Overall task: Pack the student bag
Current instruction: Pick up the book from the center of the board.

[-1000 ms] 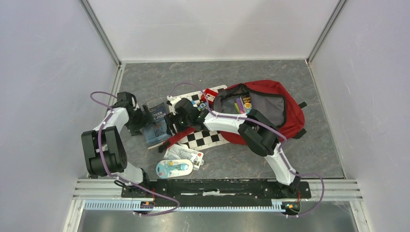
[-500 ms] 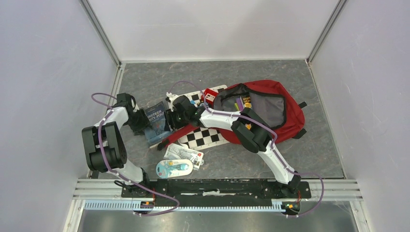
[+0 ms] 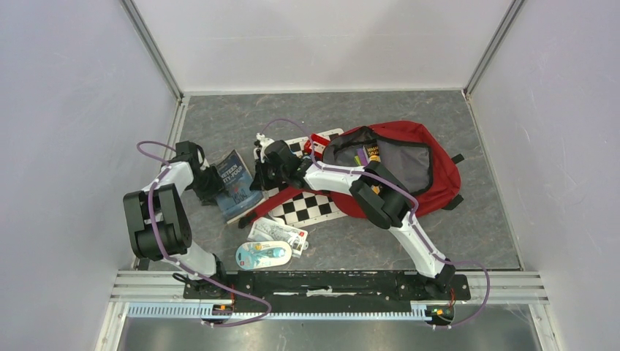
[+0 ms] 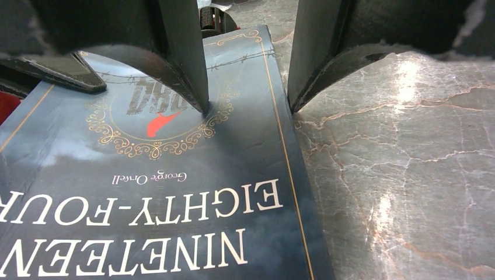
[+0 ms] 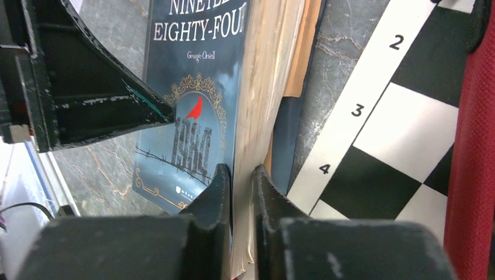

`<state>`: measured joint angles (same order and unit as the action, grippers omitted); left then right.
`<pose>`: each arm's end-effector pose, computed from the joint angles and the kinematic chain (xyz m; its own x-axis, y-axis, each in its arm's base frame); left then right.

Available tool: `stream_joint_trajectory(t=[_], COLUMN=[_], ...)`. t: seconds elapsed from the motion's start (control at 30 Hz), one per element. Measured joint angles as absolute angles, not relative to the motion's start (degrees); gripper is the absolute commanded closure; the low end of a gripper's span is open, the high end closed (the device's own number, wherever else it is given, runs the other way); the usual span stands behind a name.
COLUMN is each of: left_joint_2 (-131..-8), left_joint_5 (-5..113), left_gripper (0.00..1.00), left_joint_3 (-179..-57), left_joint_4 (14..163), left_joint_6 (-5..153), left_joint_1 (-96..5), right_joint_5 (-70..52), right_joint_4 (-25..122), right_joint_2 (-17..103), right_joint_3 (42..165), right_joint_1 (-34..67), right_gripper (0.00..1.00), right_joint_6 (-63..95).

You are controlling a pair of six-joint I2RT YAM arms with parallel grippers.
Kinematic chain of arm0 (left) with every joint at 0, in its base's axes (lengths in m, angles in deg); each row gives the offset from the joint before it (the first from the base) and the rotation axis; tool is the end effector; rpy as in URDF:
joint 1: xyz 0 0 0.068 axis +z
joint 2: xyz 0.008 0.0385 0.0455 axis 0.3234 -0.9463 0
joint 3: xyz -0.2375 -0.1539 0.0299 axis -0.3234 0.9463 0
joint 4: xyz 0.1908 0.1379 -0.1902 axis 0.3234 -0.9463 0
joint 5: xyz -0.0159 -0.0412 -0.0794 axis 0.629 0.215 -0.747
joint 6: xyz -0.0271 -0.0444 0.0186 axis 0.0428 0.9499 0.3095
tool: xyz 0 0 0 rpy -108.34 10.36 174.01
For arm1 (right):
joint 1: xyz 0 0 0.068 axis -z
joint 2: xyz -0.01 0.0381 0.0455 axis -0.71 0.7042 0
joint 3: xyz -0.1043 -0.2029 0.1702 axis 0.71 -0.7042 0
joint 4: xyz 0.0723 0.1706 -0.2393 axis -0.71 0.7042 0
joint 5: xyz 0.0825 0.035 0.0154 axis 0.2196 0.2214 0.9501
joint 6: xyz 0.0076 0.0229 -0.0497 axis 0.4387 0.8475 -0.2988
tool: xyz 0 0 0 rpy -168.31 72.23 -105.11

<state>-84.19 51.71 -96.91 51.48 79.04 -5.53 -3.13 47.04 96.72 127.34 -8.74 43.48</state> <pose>0.3069 0.0657 0.1470 -0.8478 -0.4857 -0.2128 -0.4346 0.8664 -0.2460 0.3314 0.4705 0.1285 -0.7837 -0.1430 -0.6045 -0.5531 0.6036 0.5742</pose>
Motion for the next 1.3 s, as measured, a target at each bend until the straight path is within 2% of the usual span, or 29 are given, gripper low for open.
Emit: stream_joint_trajectory(t=[0.17, 0.23, 0.37, 0.4, 0.77, 1.1, 1.3], left_joint_2=[-83.99, -83.71, -81.19, -79.29, -44.12, -35.45, -35.69], left_joint_5=[52.63, 53.17, 54.25, 54.55, 51.84, 41.24, 26.88], left_gripper=[0.41, 0.31, 0.02, 0.0, 0.0, 0.0, 0.0], left_joint_3=[-96.98, -96.98, -96.91, -96.87, -97.48, -97.94, -95.36], left_joint_4=[51.33, 51.22, 50.24, 49.93, 48.31, 46.67, 54.52], left_joint_6=[79.04, 79.04, 79.01, 79.06, 82.53, 90.18, 94.88], left_joint_1=[-5.42, -5.42, -5.7, -5.88, -5.81, -5.81, -5.83], right_joint_5=[-2.16, -1.81, -0.52, -0.42, -0.5, -3.89, -5.01], right_joint_4=[45.18, 44.11, 37.2, 35.98, 29.25, 21.01, 20.88], right_joint_2=[96.79, 96.81, 95.98, 95.45, 80.22, 60.0, 49.55], right_joint_3=[127.34, 127.1, 122.33, 120.91, 109.46, 93.55, 86.09], right_joint_1=[-8.61, -8.61, -9.01, -9.29, -11.43, -5.05, -0.7], right_gripper=[1.0, 1.0, 1.0, 1.0, 1.0, 1.0, 1.0], right_joint_6=[44.44, 44.94, 47.28, 47.78, 51.61, 53.1, 52.57])
